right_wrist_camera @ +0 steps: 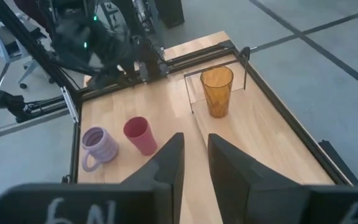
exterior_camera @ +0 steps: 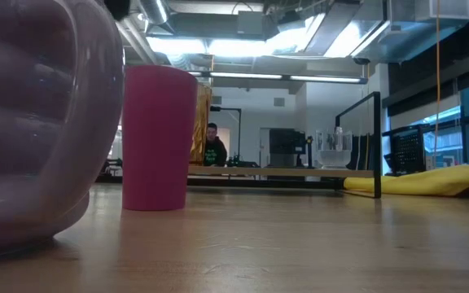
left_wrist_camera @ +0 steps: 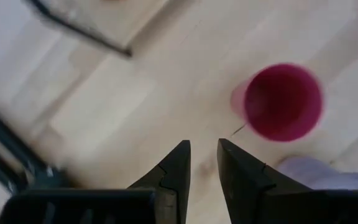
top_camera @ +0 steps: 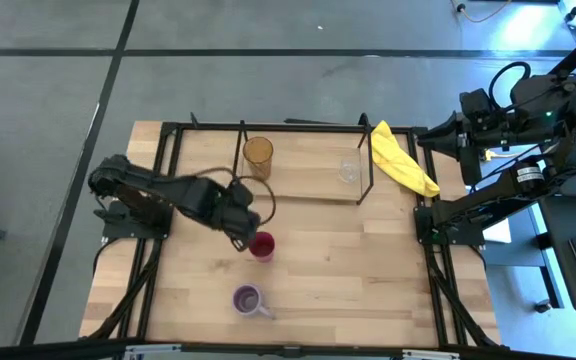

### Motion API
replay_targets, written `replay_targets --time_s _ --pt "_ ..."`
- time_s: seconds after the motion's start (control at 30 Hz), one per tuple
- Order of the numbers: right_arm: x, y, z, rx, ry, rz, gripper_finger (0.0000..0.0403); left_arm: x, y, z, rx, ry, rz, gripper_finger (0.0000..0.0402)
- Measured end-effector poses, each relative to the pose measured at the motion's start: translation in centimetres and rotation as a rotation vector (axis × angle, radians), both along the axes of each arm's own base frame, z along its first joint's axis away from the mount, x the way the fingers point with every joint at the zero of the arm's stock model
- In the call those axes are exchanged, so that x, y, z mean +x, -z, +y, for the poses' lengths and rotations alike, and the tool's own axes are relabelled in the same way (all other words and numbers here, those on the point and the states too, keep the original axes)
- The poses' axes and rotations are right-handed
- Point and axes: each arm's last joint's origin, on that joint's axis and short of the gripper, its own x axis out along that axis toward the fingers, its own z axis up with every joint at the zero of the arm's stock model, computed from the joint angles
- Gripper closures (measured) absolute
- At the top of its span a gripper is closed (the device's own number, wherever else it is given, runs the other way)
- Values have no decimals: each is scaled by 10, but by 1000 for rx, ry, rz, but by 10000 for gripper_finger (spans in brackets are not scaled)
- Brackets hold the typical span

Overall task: Stack small to large cups/mugs on shelf
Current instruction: Put the pink cup on the shelf

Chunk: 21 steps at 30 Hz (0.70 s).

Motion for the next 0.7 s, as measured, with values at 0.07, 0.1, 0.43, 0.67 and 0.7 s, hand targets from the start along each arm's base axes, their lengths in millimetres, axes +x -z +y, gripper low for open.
replay_targets --time_s 0.07,0.1,0.43,0.67,0.7 --pt "0 0 0 1 0 0 329 -2 10 -4 -16 -63 25 328" --pt "0 0 0 3 2 -1 329 -3 14 -6 -32 -89 39 328" --pt "0 0 0 74 34 -9 329 5 42 -29 -126 -142 -48 328" --pt "0 0 2 91 -47 -3 329 17 39 -36 -208 -167 -179 328" --pt "0 0 2 83 -52 -2 329 17 39 -36 -214 -191 -183 328"
